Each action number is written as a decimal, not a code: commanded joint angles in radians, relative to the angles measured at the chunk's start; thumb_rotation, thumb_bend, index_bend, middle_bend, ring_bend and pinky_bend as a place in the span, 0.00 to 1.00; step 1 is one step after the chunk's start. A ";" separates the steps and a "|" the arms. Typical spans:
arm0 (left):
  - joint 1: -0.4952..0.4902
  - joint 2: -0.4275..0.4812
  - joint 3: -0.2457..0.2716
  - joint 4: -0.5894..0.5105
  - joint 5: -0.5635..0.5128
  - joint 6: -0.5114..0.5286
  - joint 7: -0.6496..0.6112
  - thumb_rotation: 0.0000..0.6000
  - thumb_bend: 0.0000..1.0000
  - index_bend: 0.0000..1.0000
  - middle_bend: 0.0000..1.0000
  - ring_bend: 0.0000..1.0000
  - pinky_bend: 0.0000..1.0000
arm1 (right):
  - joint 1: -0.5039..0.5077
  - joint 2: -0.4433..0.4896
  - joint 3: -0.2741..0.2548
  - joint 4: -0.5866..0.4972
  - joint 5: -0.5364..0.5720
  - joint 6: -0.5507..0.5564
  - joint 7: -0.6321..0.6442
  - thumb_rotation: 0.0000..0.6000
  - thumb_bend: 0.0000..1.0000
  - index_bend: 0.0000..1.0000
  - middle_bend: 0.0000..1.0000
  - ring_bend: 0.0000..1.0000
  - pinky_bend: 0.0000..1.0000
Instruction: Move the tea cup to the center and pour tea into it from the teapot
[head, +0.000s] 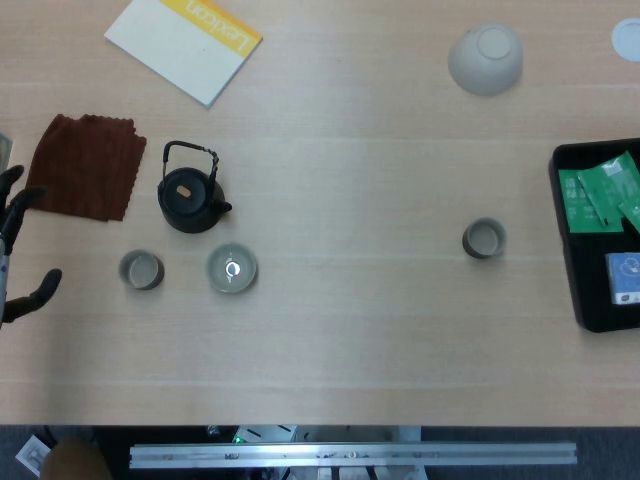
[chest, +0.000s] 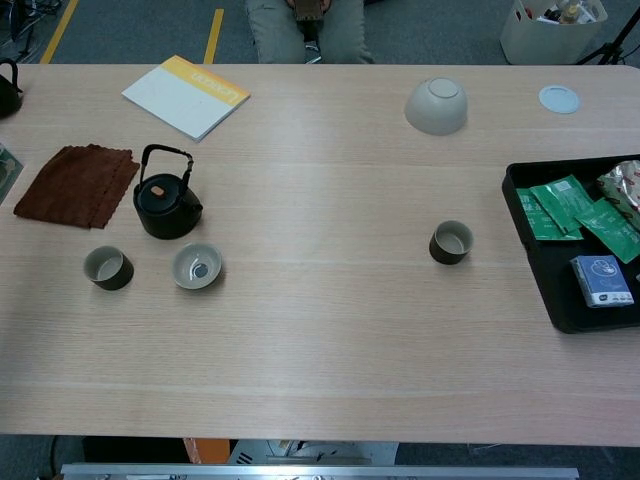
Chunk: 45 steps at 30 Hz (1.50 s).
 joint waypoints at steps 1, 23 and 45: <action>-0.029 0.016 -0.004 -0.017 0.003 -0.037 -0.025 1.00 0.22 0.15 0.12 0.03 0.00 | 0.004 -0.001 0.002 -0.005 0.003 -0.005 -0.004 1.00 0.34 0.13 0.21 0.03 0.12; -0.316 -0.030 -0.104 -0.017 -0.137 -0.382 -0.053 0.07 0.11 0.17 0.21 0.11 0.00 | 0.049 0.049 0.021 -0.103 -0.040 -0.011 -0.051 1.00 0.34 0.13 0.21 0.03 0.12; -0.551 -0.243 -0.149 0.261 -0.469 -0.616 0.027 0.00 0.08 0.17 0.20 0.11 0.00 | 0.064 0.060 0.003 -0.169 -0.047 -0.036 -0.098 1.00 0.34 0.13 0.21 0.03 0.12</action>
